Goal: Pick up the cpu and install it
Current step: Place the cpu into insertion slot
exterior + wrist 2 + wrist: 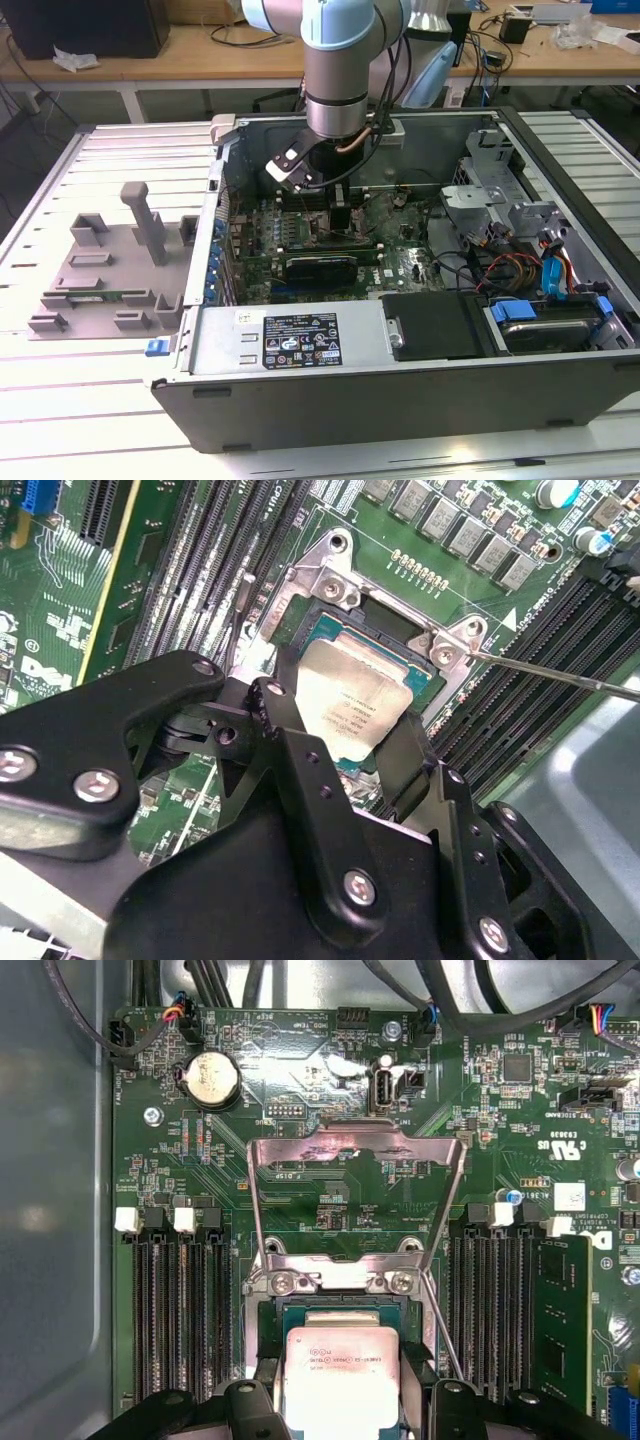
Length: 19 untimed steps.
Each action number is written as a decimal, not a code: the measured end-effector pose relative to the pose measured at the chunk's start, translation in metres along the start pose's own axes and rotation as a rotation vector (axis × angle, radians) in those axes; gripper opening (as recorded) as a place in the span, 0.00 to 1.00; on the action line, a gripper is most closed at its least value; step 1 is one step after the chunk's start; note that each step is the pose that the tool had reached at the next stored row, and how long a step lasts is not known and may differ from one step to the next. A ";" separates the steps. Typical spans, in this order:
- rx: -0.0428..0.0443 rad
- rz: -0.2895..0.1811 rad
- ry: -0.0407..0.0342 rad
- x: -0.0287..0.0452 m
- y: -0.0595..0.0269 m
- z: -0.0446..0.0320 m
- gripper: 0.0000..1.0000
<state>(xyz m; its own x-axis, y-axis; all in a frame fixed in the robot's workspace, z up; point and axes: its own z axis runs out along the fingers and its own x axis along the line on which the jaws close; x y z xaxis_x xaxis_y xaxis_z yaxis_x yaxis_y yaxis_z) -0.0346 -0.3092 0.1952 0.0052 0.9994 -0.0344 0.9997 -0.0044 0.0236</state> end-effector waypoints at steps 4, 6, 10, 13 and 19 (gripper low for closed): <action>-0.0001 0.000 0.0001 0.0000 0.0000 0.0002 0.55; -0.0007 0.000 0.0001 0.0000 0.0001 0.0004 0.55; -0.0001 0.000 0.0001 0.0000 0.0000 0.0004 0.62; -0.0002 -0.003 0.0002 0.0000 0.0000 -0.0005 0.62; -0.0003 -0.005 0.0002 -0.0005 0.0004 -0.0161 0.62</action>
<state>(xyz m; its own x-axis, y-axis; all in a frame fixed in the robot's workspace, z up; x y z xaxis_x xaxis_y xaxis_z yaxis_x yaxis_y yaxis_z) -0.0346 -0.3092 0.2113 0.0006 0.9994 -0.0343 0.9997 0.0002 0.0237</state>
